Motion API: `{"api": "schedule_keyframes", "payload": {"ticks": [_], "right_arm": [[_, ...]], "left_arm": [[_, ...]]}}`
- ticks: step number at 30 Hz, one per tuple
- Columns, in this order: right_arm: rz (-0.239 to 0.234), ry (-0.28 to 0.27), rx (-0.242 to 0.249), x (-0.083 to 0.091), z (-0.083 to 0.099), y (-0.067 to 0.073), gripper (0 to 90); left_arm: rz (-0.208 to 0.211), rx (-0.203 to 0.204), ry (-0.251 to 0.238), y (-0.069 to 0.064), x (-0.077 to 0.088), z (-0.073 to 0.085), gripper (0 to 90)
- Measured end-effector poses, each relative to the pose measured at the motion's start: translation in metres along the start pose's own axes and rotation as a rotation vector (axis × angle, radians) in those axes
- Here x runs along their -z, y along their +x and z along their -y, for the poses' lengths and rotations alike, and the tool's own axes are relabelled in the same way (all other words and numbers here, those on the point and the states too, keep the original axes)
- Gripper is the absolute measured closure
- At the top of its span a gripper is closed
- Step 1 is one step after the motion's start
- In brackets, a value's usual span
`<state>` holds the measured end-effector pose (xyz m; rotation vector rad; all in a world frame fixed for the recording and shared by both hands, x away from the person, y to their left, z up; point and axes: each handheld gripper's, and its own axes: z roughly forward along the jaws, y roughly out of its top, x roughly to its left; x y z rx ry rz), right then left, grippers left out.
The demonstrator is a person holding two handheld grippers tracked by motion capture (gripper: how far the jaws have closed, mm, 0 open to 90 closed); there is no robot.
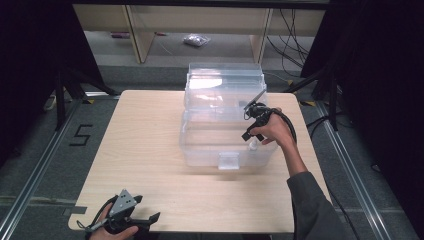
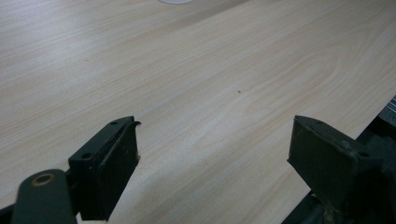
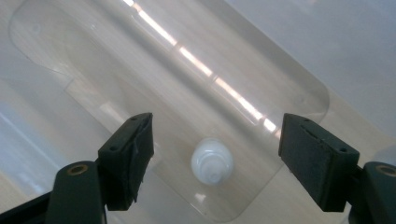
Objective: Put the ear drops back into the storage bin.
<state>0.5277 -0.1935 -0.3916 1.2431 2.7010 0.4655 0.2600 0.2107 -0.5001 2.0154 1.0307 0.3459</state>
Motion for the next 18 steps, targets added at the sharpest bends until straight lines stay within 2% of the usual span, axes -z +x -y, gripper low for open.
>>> {"api": "schedule_keyframes", "payload": {"ticks": [5, 8, 9, 11, 14, 15, 16, 18], "right_arm": [[0.01, -0.044, -0.014, 0.012, 0.004, 0.007, 23.9], [0.017, -0.08, 0.014, 0.02, 0.008, 0.011, 23.8], [0.02, -0.099, 0.006, 0.025, 0.011, 0.015, 23.4], [0.006, -0.127, 0.015, 0.03, 0.013, 0.018, 23.4], [-0.007, -0.165, 0.018, 0.036, 0.017, 0.025, 23.0], [-0.003, -0.175, 0.026, 0.038, 0.019, 0.028, 22.8], [-0.016, -0.188, 0.027, 0.04, 0.021, 0.031, 22.9], [-0.009, -0.194, 0.027, 0.041, 0.022, 0.033, 22.8]], "left_arm": [[-0.003, 0.01, -0.014, -0.001, 0.0, 0.0, 15.3], [-0.003, 0.009, -0.013, 0.0, 0.0, 0.0, 15.3], [-0.004, 0.011, -0.016, -0.001, -0.001, 0.0, 15.3], [-0.009, 0.007, -0.008, 0.001, -0.001, 0.0, 15.2], [-0.012, 0.016, -0.03, 0.0, -0.001, 0.001, 15.2], [-0.012, -0.002, -0.014, 0.001, 0.0, 0.001, 15.3], [-0.014, 0.003, -0.016, 0.001, -0.001, 0.001, 15.3], [-0.016, 0.002, -0.012, 0.002, 0.0, 0.0, 15.3]]}}
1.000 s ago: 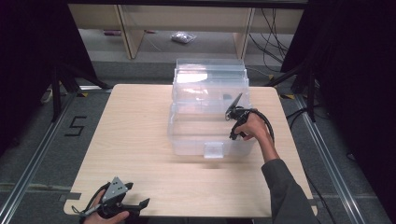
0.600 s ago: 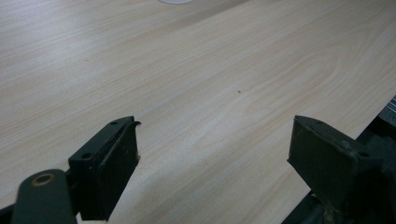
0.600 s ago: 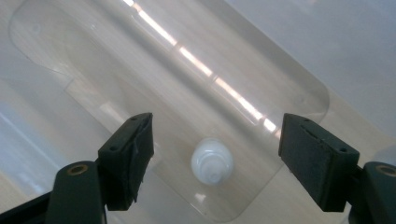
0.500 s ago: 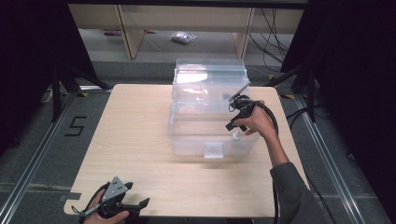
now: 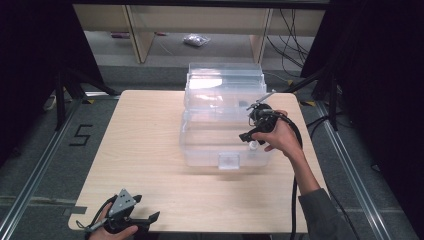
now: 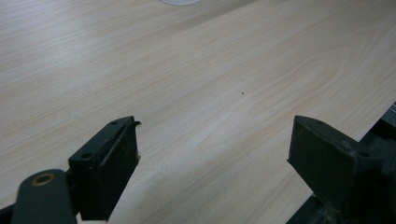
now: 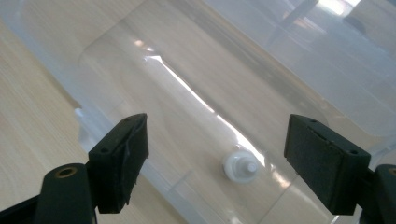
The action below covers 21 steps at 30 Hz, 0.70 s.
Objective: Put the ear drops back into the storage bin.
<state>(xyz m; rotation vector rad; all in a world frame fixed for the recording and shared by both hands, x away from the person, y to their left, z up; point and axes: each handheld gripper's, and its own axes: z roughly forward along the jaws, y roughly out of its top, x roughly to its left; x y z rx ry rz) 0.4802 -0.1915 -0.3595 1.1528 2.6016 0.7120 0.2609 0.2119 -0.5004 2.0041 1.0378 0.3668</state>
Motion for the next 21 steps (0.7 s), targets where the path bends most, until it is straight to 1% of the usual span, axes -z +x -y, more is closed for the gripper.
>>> {"api": "schedule_keyframes", "payload": {"ticks": [1, 4, 5, 6, 7, 8, 9, 10, 11, 13, 14, 15, 17, 18, 19, 20, 21], "right_arm": [[-0.012, -0.018, 0.013, 0.003, 0.002, 0.004, 22.8], [-0.012, -0.032, 0.009, 0.005, 0.004, 0.006, 22.2], [-0.018, -0.046, 0.016, 0.006, 0.006, 0.008, 22.3], [-0.019, -0.043, 0.001, 0.006, 0.007, 0.009, 22.3], [-0.014, -0.052, 0.019, 0.006, 0.008, 0.009, 22.4], [-0.03, -0.048, 0.004, 0.005, 0.01, 0.011, 22.9], [-0.038, -0.047, 0.013, 0.005, 0.011, 0.012, 23.0], [-0.034, -0.047, 0.019, 0.005, 0.012, 0.013, 22.7], [-0.028, -0.051, 0.013, 0.005, 0.013, 0.013, 22.6], [-0.034, -0.057, 0.013, 0.005, 0.015, 0.013, 22.7], [-0.035, -0.061, 0.018, 0.005, 0.015, 0.013, 22.9], [-0.03, -0.064, 0.009, 0.006, 0.018, 0.014, 22.8], [-0.037, -0.071, 0.022, 0.007, 0.02, 0.013, 22.7], [-0.04, -0.066, -0.001, 0.007, 0.021, 0.015, 22.7], [-0.035, -0.072, 0.026, 0.007, 0.023, 0.014, 22.7], [-0.037, -0.065, -0.004, 0.007, 0.024, 0.016, 22.6], [-0.041, -0.074, 0.01, 0.007, 0.025, 0.015, 22.4]], "left_arm": [[0.0, 0.001, 0.001, 0.0, 0.0, 0.0, 15.2], [0.003, 0.0, -0.001, 0.0, 0.0, 0.0, 15.3], [0.002, 0.0, 0.001, 0.0, 0.0, 0.0, 15.3], [0.001, -0.001, -0.001, 0.0, 0.0, 0.0, 15.2], [-0.004, -0.007, -0.001, 0.001, 0.0, 0.0, 15.2], [-0.005, -0.009, -0.002, 0.0, 0.0, 0.0, 15.3], [-0.006, -0.008, 0.001, 0.0, 0.0, 0.0, 15.2], [-0.009, -0.008, 0.001, 0.001, 0.0, 0.0, 15.2], [-0.011, -0.006, -0.003, 0.001, 0.0, 0.0, 15.3], [-0.011, -0.006, 0.003, 0.001, 0.0, 0.0, 15.3], [-0.003, -0.002, 0.0, 0.0, 0.0, 0.0, 15.3], [-0.003, 0.0, -0.001, 0.0, 0.0, 0.0, 15.2], [-0.003, -0.003, -0.003, 0.0, 0.0, 0.0, 15.3], [-0.003, -0.004, -0.002, 0.0, 0.0, 0.0, 15.2], [-0.002, -0.003, -0.002, 0.0, 0.0, 0.0, 15.2], [-0.003, 0.003, -0.016, 0.0, -0.001, 0.0, 15.3], [-0.017, -0.009, -0.003, 0.001, -0.001, 0.0, 15.3]]}}
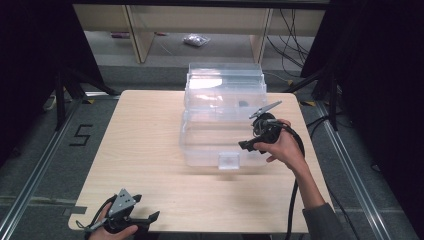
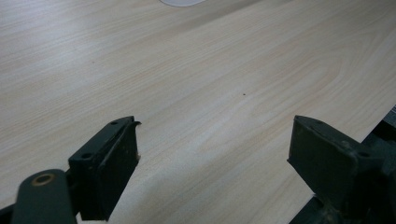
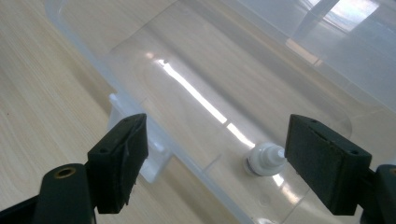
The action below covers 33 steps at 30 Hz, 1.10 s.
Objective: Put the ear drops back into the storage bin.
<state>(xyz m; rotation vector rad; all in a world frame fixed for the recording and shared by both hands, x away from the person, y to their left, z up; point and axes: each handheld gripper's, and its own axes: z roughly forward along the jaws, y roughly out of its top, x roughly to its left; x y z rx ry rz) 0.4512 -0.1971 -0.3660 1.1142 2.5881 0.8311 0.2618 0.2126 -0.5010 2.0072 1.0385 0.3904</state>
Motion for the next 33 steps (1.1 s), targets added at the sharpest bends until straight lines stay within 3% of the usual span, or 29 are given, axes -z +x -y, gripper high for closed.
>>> {"api": "schedule_keyframes", "payload": {"ticks": [6, 10, 11, 12, 13, 14, 17, 20, 21, 22, 26, 29, 33], "right_arm": [[0.0, -0.017, 0.008, 0.001, 0.007, 0.003, 22.0], [-0.012, -0.026, -0.016, 0.002, 0.011, 0.007, 21.4], [-0.007, -0.052, 0.014, 0.001, 0.013, 0.006, 21.3], [-0.016, -0.044, 0.0, 0.003, 0.014, 0.008, 21.3], [-0.013, -0.059, 0.03, 0.002, 0.015, 0.007, 21.3], [-0.018, -0.06, -0.002, 0.002, 0.017, 0.01, 21.2], [-0.022, -0.071, 0.018, 0.003, 0.022, 0.012, 21.1], [-0.028, -0.05, 0.001, 0.004, 0.026, 0.014, 20.9], [-0.022, -0.07, 0.03, 0.001, 0.028, 0.013, 20.9], [-0.023, -0.056, 0.006, 0.003, 0.029, 0.014, 20.8], [-0.026, -0.054, -0.007, 0.002, 0.032, 0.016, 20.7], [-0.03, -0.072, 0.019, 0.002, 0.035, 0.016, 20.7], [-0.042, -0.071, 0.019, 0.001, 0.04, 0.019, 20.6]], "left_arm": [[0.005, -0.005, 0.005, 0.0, 0.001, 0.0, 15.2], [0.011, 0.005, 0.001, -0.001, 0.001, 0.0, 15.2], [0.011, 0.012, -0.008, -0.001, 0.0, 0.0, 15.2], [0.01, 0.003, -0.002, -0.001, 0.001, 0.0, 15.2], [0.007, 0.002, 0.0, -0.001, 0.001, 0.0, 15.2], [0.006, 0.002, -0.001, -0.001, 0.001, 0.0, 15.2], [0.004, 0.0, -0.001, -0.001, 0.001, -0.001, 15.2], [0.002, -0.003, 0.0, -0.001, 0.001, 0.0, 15.2], [-0.002, 0.0, -0.002, -0.001, 0.001, 0.0, 15.2], [-0.013, -0.007, 0.006, -0.001, 0.002, -0.001, 15.2], [-0.005, -0.011, 0.004, 0.0, 0.001, -0.001, 15.1], [-0.007, -0.013, 0.003, -0.001, 0.001, -0.001, 15.2], [-0.008, -0.005, -0.004, -0.002, 0.0, -0.001, 15.1]]}}
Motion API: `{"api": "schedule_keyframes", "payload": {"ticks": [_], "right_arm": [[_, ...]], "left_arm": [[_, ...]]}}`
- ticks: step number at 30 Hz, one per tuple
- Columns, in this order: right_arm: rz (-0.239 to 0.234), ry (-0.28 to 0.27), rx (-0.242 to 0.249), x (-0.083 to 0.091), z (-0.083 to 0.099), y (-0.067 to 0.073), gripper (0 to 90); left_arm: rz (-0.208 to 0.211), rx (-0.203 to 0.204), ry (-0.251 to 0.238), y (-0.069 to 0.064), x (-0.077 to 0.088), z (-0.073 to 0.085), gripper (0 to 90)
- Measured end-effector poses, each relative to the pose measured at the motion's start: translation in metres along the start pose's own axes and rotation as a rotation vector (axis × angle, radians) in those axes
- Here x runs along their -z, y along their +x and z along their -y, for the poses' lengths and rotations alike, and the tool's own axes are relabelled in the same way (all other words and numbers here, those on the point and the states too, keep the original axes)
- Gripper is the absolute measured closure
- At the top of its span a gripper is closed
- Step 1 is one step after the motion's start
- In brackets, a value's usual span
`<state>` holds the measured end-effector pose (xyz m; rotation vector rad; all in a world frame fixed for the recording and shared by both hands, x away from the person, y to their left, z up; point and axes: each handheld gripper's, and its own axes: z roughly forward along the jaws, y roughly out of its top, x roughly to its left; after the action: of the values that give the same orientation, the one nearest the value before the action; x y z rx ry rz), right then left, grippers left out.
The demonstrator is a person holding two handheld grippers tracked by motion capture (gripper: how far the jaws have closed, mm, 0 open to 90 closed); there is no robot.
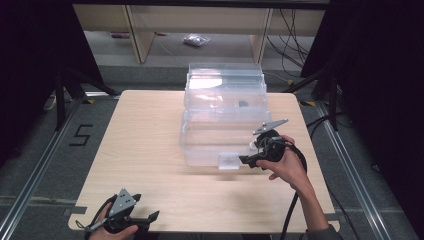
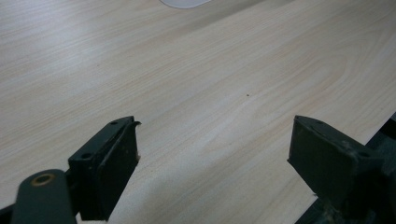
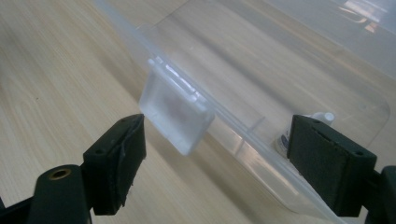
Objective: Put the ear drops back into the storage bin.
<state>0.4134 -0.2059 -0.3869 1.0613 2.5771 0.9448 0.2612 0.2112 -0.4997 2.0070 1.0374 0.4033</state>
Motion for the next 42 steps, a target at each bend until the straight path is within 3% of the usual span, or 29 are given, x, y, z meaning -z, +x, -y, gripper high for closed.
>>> {"api": "schedule_keyframes", "payload": {"ticks": [3, 5, 6, 7, 9, 10, 12, 14, 15, 18, 19, 21, 23, 27, 29, 30, 31, 34, 36, 37, 38, 42], "right_arm": [[0.007, -0.006, 0.015, 0.0, 0.003, 0.001, 20.5], [0.006, 0.0, 0.005, 0.001, 0.005, 0.004, 20.5], [0.01, -0.031, 0.022, -0.002, 0.006, 0.004, 20.4], [0.008, -0.004, 0.009, 0.001, 0.007, 0.005, 20.3], [0.009, -0.003, 0.011, 0.002, 0.011, 0.007, 20.4], [0.009, -0.005, -0.013, 0.001, 0.012, 0.009, 20.4], [0.005, 0.01, -0.002, 0.003, 0.014, 0.011, 20.5], [0.013, -0.007, 0.009, 0.0, 0.018, 0.012, 20.5], [0.006, 0.013, -0.015, 0.002, 0.02, 0.014, 20.5], [0.013, 0.013, -0.006, 0.001, 0.026, 0.015, 20.7], [0.021, -0.009, -0.008, -0.001, 0.028, 0.016, 20.8], [0.019, 0.011, -0.038, 0.0, 0.03, 0.019, 20.8], [0.031, 0.001, -0.022, 0.0, 0.033, 0.019, 20.8], [0.035, 0.015, -0.03, 0.002, 0.036, 0.023, 20.9], [0.034, 0.004, -0.002, 0.001, 0.038, 0.023, 21.0], [0.027, 0.011, -0.028, 0.002, 0.039, 0.026, 20.9], [0.045, 0.001, -0.033, 0.001, 0.042, 0.028, 20.9], [0.041, -0.007, -0.018, 0.001, 0.046, 0.03, 21.2], [0.031, 0.0, -0.008, 0.001, 0.049, 0.031, 21.1], [0.04, -0.034, 0.005, -0.001, 0.051, 0.03, 21.1], [0.034, -0.007, -0.01, 0.001, 0.053, 0.03, 21.1], [0.033, -0.031, -0.019, 0.0, 0.061, 0.027, 21.1]], "left_arm": [[0.006, 0.0, -0.003, -0.001, 0.0, 0.0, 15.2], [-0.004, -0.024, 0.014, 0.0, 0.002, 0.0, 15.2], [-0.004, -0.024, 0.012, -0.001, 0.002, 0.0, 15.2], [0.002, -0.034, 0.022, 0.0, 0.003, 0.0, 15.2], [-0.008, -0.031, 0.019, 0.001, 0.003, 0.0, 15.2], [-0.009, -0.03, 0.017, 0.001, 0.004, 0.0, 15.2], [-0.014, -0.026, 0.009, 0.001, 0.004, 0.0, 15.2], [-0.017, -0.035, 0.017, 0.0, 0.005, 0.0, 15.2], [-0.017, -0.036, 0.014, 0.0, 0.005, 0.0, 15.2], [-0.022, -0.023, 0.001, -0.002, 0.005, 0.001, 15.2], [-0.029, -0.044, 0.018, -0.001, 0.007, 0.0, 15.2], [-0.03, -0.043, 0.017, -0.001, 0.007, 0.0, 15.2], [-0.04, -0.048, 0.017, -0.001, 0.008, 0.0, 15.2], [-0.036, -0.04, 0.01, -0.003, 0.01, 0.0, 15.2], [-0.028, -0.043, 0.011, -0.002, 0.011, 0.001, 15.2], [-0.031, -0.04, 0.008, -0.002, 0.011, 0.001, 15.2], [-0.031, -0.027, -0.002, -0.003, 0.01, 0.001, 15.2], [-0.026, -0.006, -0.016, -0.004, 0.01, 0.001, 15.2], [-0.025, -0.03, 0.006, -0.003, 0.012, 0.001, 15.2], [-0.026, -0.032, 0.008, -0.003, 0.012, 0.0, 15.2], [-0.024, -0.019, -0.007, -0.004, 0.011, 0.001, 15.2], [-0.019, -0.035, 0.007, -0.004, 0.011, 0.0, 15.2]]}}
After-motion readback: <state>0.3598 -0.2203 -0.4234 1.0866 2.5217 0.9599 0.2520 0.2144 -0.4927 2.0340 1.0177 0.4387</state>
